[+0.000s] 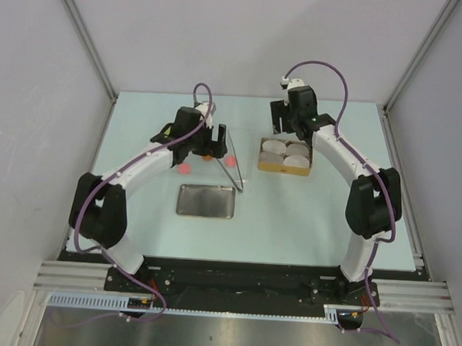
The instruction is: Pack the cookies
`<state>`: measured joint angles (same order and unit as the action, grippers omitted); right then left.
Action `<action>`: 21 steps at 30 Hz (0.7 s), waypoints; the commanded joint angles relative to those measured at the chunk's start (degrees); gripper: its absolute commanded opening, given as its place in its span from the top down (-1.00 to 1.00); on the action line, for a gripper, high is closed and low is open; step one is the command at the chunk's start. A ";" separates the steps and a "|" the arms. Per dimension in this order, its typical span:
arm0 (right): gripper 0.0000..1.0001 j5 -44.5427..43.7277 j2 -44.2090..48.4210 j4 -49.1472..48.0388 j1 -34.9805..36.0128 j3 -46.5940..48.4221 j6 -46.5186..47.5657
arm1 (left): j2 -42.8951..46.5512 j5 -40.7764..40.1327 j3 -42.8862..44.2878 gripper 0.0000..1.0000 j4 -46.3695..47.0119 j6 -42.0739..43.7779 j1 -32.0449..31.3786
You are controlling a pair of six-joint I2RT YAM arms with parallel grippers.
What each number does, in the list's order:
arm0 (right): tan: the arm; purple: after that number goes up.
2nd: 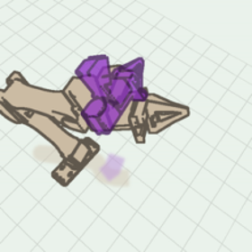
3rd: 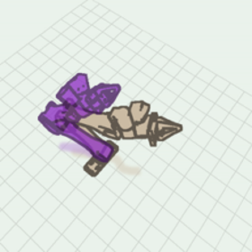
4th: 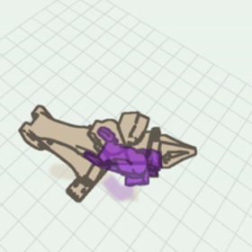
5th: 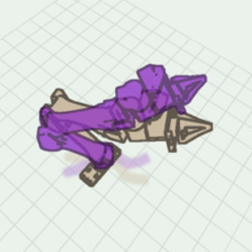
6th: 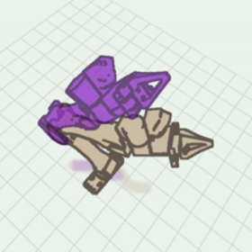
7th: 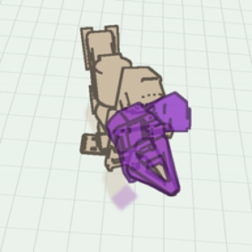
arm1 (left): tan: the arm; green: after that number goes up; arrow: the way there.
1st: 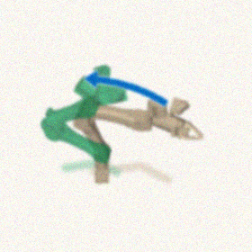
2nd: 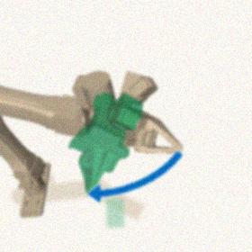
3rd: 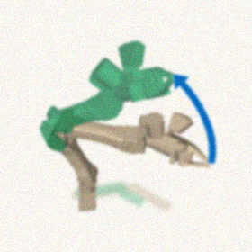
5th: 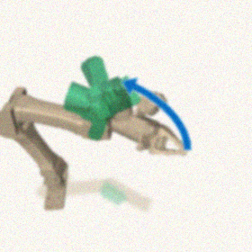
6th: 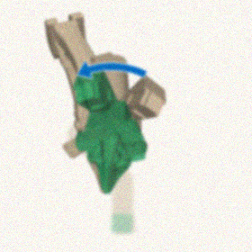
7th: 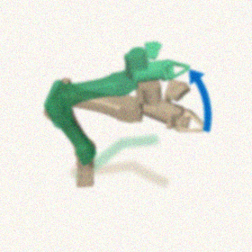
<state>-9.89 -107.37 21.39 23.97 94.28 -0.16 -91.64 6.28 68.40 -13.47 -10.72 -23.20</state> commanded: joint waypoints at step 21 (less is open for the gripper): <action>-0.54 5.49 5.86 -3.46 -6.91 -10.25 1.57 | -18.67 -3.03 15.09 -1.00 -15.88 -17.05 -6.94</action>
<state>-5.87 -104.84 20.23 18.22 84.62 1.10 -109.58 3.16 81.23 -27.88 -24.67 -28.73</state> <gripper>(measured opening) 0.774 0.996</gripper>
